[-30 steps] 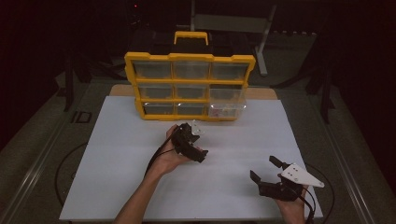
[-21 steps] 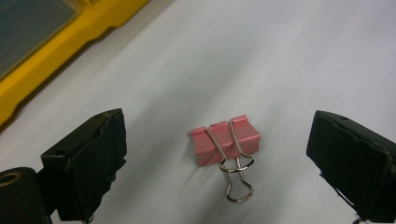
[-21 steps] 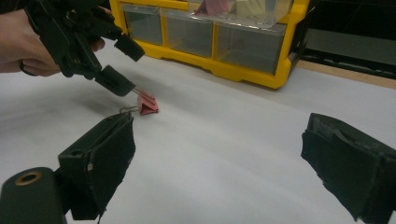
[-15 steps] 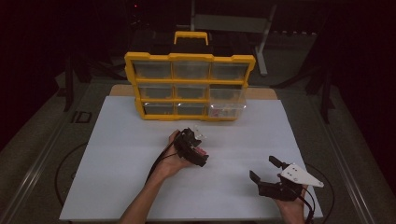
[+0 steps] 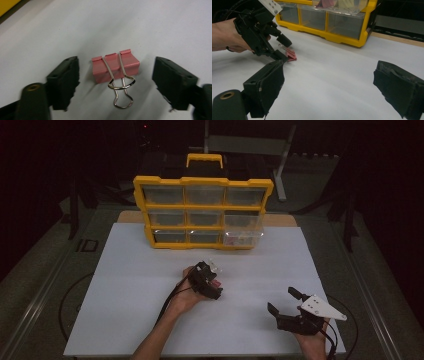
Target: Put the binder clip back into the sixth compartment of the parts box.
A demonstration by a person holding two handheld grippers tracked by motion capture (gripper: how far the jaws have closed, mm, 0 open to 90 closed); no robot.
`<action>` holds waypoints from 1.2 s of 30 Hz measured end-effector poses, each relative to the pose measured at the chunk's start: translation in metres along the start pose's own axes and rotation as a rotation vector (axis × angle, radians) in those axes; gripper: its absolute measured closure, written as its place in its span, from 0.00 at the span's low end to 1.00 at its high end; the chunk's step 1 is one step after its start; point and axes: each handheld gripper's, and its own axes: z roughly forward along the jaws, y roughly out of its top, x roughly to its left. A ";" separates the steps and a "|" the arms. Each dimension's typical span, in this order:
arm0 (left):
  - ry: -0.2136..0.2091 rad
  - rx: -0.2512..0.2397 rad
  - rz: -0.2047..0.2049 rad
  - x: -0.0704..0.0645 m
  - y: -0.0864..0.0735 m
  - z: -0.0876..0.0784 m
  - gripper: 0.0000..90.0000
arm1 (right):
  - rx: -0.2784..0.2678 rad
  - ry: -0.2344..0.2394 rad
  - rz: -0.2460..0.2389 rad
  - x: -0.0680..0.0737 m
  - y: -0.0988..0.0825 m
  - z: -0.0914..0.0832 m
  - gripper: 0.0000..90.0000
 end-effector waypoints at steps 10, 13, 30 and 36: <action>0.019 0.005 -0.031 -0.002 0.000 0.004 0.47 | 0.002 0.004 0.006 0.000 -0.001 0.001 0.10; 0.010 0.003 -0.046 0.000 0.000 0.004 0.52 | 0.002 0.005 0.009 0.000 -0.001 0.002 0.10; -0.031 -0.017 -0.032 0.009 0.001 -0.007 0.56 | 0.009 0.017 0.008 0.002 -0.001 0.007 0.10; -0.030 -0.040 -0.024 0.017 0.005 -0.022 0.56 | 0.006 0.013 0.011 0.001 -0.001 0.006 0.10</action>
